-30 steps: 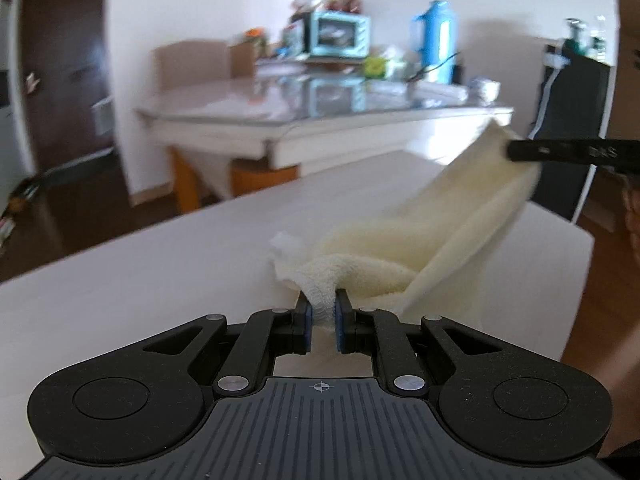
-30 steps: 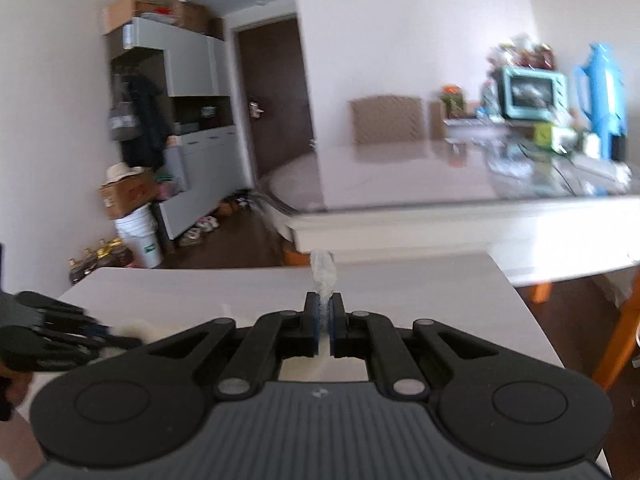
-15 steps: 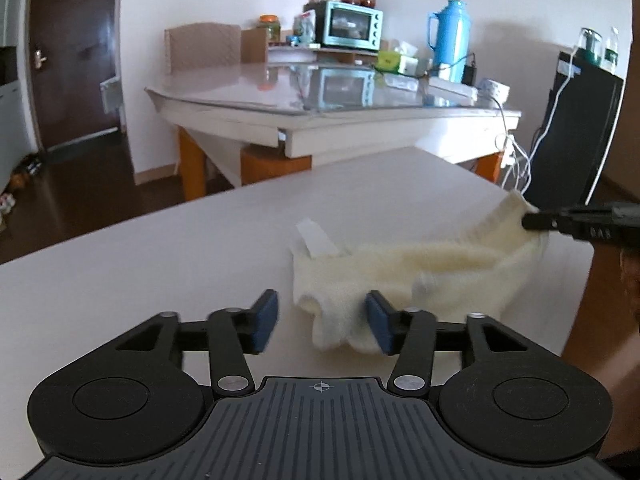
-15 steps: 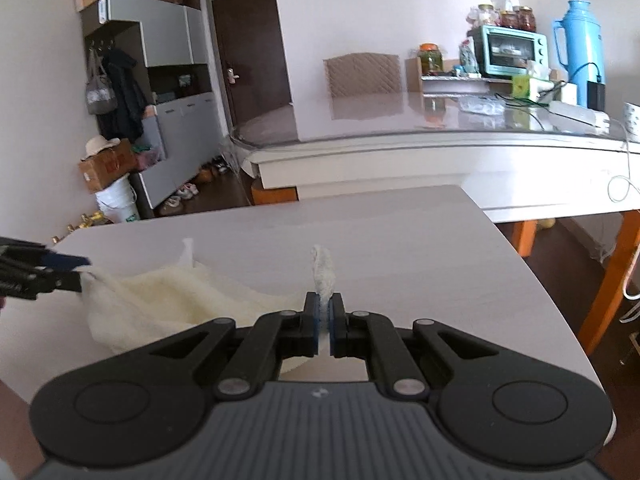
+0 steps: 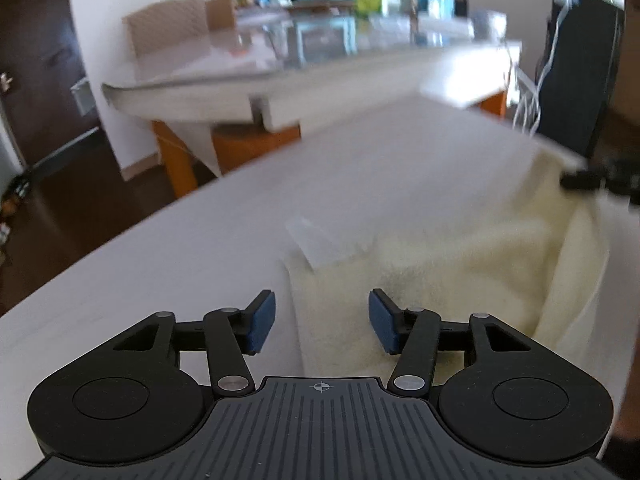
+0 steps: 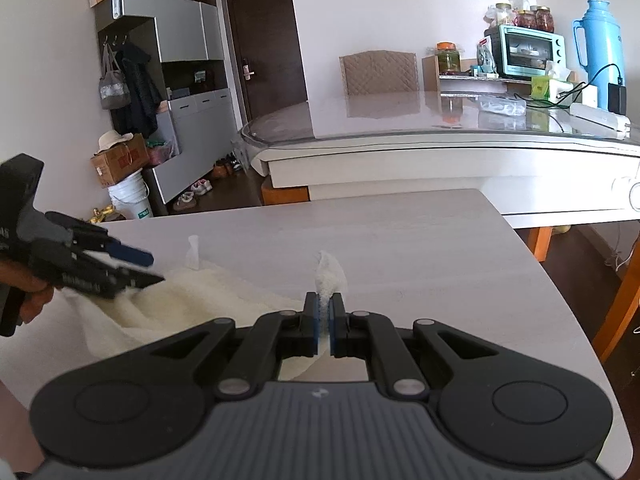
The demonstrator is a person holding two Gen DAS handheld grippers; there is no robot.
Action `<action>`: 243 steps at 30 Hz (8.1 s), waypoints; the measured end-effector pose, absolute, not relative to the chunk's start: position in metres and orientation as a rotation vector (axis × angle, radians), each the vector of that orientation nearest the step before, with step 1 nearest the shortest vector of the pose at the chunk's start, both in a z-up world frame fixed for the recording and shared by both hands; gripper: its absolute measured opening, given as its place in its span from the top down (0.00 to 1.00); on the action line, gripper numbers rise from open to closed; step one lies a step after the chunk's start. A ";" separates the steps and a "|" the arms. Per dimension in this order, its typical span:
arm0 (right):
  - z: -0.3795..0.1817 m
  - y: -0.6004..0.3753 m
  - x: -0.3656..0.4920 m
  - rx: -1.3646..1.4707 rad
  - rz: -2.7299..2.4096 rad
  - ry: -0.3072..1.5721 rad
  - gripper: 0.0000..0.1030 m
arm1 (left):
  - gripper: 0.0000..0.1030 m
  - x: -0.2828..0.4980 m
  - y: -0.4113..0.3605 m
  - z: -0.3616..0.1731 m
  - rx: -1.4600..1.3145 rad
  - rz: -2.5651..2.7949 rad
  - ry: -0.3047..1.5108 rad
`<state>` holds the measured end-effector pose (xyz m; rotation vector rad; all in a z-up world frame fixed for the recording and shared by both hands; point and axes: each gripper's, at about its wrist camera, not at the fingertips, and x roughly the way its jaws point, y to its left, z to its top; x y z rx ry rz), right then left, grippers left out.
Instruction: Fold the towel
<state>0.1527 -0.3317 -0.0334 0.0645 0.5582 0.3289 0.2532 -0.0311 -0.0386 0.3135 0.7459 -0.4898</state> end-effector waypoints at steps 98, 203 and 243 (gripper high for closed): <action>-0.048 -0.307 0.162 -0.129 0.471 0.675 0.81 | 0.58 0.221 -0.008 -0.047 0.245 -0.453 0.731; -0.031 -0.038 0.312 -0.783 1.175 0.531 0.83 | 0.46 0.068 0.078 -0.039 0.147 -0.283 0.767; -0.023 -0.215 0.209 -0.324 0.850 0.505 0.73 | 0.39 0.086 0.045 -0.033 0.147 -0.310 0.716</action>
